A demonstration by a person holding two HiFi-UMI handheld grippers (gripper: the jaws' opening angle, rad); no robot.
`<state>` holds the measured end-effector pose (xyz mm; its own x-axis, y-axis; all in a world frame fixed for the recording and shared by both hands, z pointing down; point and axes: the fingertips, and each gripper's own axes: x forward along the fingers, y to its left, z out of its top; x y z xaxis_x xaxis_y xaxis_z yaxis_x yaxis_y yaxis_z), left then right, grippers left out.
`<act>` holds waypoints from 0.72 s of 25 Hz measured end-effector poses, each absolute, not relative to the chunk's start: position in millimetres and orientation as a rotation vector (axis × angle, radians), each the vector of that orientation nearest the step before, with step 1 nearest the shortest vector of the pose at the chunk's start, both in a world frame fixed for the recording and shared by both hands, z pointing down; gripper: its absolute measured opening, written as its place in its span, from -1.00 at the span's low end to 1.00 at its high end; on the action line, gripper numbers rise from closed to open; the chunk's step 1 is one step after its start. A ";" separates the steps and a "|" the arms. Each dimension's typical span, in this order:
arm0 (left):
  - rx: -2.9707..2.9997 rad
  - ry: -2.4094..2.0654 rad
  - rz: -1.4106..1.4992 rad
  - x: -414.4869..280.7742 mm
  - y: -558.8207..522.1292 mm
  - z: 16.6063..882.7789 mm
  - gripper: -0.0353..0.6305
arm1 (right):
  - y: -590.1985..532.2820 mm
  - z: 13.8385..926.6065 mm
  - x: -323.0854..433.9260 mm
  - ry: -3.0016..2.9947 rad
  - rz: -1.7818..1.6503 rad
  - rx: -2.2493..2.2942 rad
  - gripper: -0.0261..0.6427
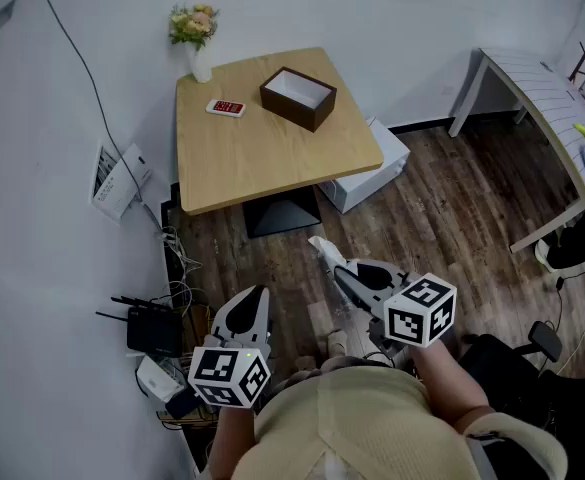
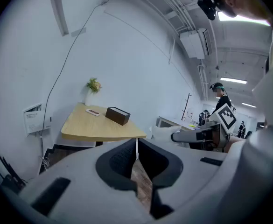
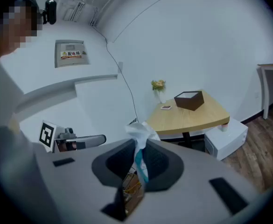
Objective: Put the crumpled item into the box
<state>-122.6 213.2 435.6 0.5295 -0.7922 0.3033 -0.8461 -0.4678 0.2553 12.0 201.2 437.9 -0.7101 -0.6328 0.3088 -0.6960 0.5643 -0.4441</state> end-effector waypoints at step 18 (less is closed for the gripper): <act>2.382 -1.360 0.228 -100.9 195.1 444.3 -0.80 | 181.5 443.5 33.9 -2.694 0.866 1.156 -0.74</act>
